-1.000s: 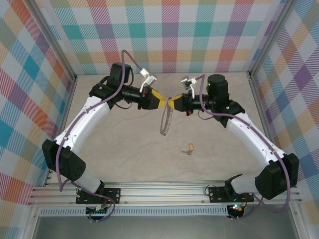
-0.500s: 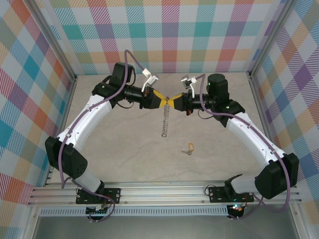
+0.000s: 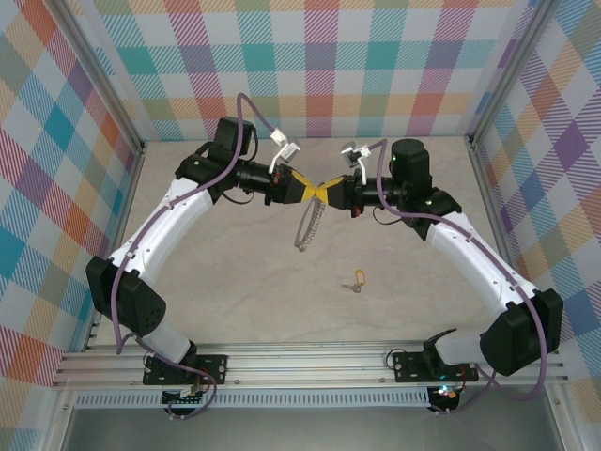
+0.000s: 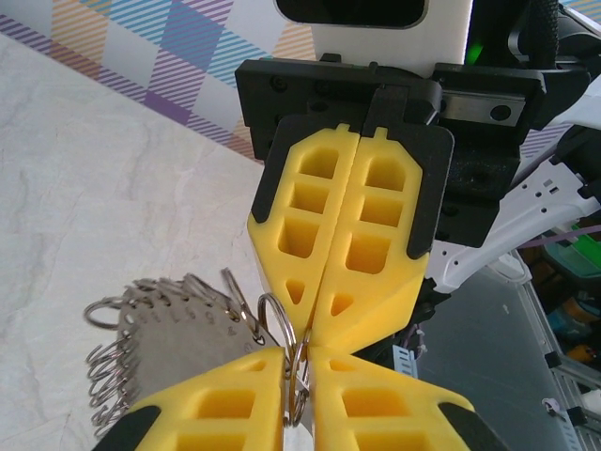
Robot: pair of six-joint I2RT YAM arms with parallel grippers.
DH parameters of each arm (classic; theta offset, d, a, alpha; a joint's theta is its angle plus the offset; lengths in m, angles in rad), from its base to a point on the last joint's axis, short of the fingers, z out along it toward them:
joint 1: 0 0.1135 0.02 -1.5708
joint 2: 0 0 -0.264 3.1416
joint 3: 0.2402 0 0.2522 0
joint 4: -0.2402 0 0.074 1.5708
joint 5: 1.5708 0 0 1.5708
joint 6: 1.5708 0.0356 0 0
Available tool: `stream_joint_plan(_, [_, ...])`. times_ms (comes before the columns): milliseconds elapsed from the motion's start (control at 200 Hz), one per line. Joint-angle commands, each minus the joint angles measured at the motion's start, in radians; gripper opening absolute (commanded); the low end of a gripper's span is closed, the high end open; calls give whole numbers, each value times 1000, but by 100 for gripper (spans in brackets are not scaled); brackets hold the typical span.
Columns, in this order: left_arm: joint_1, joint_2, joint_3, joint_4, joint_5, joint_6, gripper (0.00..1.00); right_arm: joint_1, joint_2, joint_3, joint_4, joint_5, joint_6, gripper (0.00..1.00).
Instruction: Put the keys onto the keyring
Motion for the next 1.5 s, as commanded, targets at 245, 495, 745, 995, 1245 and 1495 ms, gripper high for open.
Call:
stream_joint_plan(245, [-12,-2,16,-48,36,47,16,-5,5,22,39,-11,-9,0])
stream_joint_plan(495, [-11,-11,6,-36,35,42,12,-6,7,22,44,-14,-3,0])
stream_joint_plan(745, [-11,-14,-5,10,12,9,0,-7,6,19,50,-2,14,1])
stream_joint_plan(995, [-13,-103,-134,206,-262,-117,0,-53,-96,-80,19,248,174,52])
stream_joint_plan(1245, [-18,-205,-317,388,-591,-252,0,-56,-223,-286,-196,490,255,56])
stream_joint_plan(1495, [-27,-267,-464,526,-690,-445,0,-28,-261,-556,-288,696,476,53])
